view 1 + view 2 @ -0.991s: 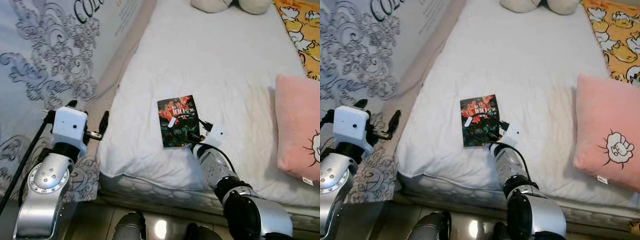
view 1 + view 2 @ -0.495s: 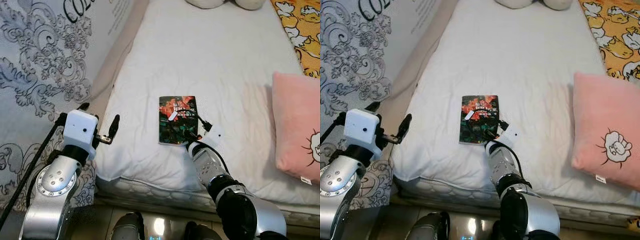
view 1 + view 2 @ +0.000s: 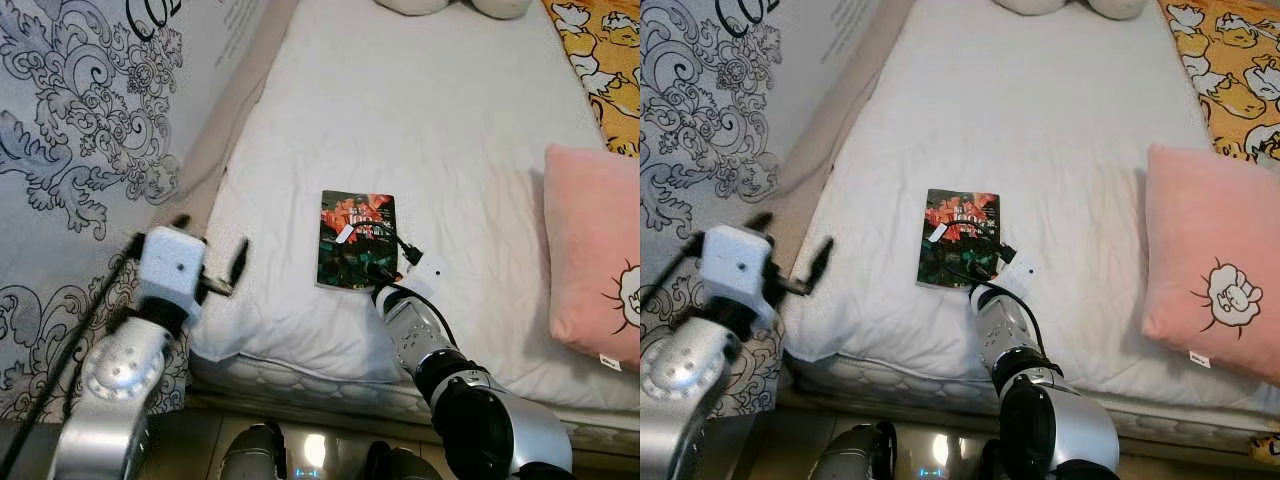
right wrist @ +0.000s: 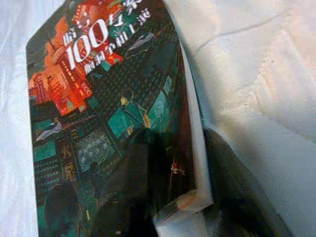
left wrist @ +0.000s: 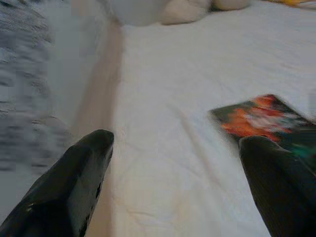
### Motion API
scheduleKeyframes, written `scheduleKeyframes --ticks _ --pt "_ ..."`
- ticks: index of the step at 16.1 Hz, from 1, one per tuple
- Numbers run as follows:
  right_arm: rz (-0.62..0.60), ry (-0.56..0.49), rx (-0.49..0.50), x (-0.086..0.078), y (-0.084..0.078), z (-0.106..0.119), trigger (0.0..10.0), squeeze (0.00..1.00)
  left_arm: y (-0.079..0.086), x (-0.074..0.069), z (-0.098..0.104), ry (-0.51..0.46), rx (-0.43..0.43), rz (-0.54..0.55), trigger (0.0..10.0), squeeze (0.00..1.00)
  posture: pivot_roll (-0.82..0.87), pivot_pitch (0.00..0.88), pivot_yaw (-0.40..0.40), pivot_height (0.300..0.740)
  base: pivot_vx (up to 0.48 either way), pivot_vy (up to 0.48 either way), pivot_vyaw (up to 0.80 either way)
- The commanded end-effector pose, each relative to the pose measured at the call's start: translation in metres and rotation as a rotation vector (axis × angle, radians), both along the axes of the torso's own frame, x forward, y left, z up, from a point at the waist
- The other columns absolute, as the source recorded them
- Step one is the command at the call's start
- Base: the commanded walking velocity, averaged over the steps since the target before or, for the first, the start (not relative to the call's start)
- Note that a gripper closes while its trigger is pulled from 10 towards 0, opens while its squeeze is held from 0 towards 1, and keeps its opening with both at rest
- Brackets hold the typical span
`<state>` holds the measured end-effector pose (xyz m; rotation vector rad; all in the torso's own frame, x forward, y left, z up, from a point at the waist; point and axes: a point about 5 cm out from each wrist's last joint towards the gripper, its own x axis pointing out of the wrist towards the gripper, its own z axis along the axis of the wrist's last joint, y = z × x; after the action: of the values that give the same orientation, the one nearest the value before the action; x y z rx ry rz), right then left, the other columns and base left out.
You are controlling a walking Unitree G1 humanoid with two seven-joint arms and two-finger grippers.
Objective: Clean up the room
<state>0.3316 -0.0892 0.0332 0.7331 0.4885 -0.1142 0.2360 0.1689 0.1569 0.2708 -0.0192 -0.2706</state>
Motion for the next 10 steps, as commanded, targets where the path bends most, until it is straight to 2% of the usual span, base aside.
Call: scheduleKeyframes --ticks 1,5,7,10 --pt "0.014 0.092 0.025 -0.015 0.013 -0.016 10.0 1.00 -0.010 -0.005 -0.004 0.038 0.000 -0.075 10.0 0.00 0.29 0.182 -0.027 0.740 0.000 0.000 0.00" --pt "0.022 0.088 0.023 -0.015 0.016 -0.015 10.0 1.00 -0.011 -0.006 -0.006 0.048 0.006 -0.084 10.0 0.00 0.29 0.179 -0.029 0.740 0.000 0.000 0.00" --pt "0.013 0.082 0.102 -0.012 0.021 -0.011 10.0 1.00 -0.011 -0.006 -0.006 0.051 0.011 -0.087 10.0 0.00 0.29 0.173 -0.033 0.740 0.000 0.000 0.00" --pt "0.037 0.083 0.113 -0.018 0.033 -0.014 10.0 1.00 -0.010 -0.003 -0.006 0.050 0.017 -0.090 10.0 0.00 0.28 0.160 -0.035 0.740 0.000 0.000 0.00"
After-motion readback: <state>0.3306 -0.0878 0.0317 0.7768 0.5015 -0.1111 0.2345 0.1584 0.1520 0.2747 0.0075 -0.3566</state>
